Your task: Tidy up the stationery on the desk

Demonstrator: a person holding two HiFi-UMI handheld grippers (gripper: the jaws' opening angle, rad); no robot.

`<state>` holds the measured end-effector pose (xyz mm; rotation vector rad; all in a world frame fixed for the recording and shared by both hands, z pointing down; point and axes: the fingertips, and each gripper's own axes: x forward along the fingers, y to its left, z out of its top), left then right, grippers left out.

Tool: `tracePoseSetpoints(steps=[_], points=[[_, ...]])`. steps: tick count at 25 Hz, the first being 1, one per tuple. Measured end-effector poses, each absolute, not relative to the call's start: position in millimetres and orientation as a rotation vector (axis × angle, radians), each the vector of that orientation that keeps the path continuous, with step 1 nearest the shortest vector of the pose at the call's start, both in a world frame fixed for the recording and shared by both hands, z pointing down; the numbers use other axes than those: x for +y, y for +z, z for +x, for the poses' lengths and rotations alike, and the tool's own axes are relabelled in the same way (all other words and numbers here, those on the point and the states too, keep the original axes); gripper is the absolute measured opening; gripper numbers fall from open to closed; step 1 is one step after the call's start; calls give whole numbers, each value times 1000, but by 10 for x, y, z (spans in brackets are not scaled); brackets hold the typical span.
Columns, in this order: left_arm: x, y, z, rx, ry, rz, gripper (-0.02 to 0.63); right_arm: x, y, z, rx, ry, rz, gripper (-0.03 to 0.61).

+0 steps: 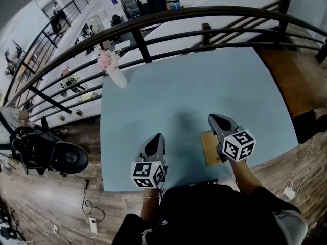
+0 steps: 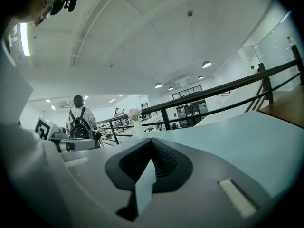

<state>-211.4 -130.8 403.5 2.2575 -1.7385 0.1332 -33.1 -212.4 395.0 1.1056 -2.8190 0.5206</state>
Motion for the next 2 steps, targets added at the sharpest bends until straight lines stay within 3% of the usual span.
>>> tracePoseSetpoints(steps=[2], points=[[-1288, 4041, -2106, -1739, 132, 2255, -3, -2107, 3955, -324, -2819, 520, 1104, 11]])
